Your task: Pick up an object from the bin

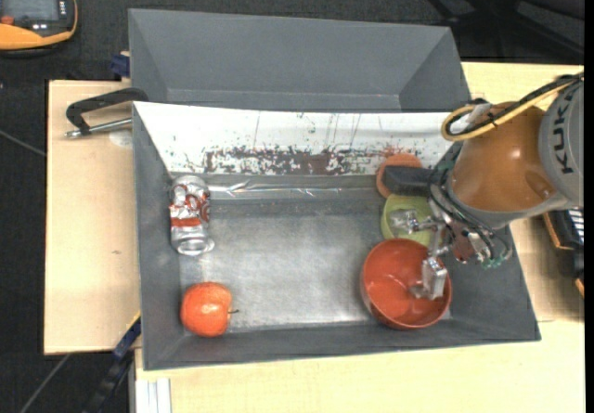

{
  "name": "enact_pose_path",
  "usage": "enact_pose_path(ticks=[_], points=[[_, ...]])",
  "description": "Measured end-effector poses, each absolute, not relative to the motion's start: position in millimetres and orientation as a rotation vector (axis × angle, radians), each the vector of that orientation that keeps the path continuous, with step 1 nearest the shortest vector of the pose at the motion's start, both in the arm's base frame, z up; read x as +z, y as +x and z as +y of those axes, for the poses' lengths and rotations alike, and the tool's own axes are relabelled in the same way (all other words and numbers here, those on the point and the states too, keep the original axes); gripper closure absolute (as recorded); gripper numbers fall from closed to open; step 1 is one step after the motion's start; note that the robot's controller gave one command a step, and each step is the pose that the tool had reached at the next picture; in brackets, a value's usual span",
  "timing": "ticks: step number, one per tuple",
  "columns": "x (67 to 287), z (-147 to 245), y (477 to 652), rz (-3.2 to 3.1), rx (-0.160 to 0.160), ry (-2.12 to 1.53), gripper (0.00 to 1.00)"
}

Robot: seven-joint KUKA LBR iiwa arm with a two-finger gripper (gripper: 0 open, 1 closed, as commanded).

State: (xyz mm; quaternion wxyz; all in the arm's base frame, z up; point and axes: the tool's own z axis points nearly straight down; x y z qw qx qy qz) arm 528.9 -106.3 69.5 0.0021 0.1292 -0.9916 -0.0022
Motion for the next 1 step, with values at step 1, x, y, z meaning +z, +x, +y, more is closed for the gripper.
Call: enact_pose_path(ticks=[1], points=[[73.4,-107.6,531.9,-3.123,0.001,0.404,1.0]])
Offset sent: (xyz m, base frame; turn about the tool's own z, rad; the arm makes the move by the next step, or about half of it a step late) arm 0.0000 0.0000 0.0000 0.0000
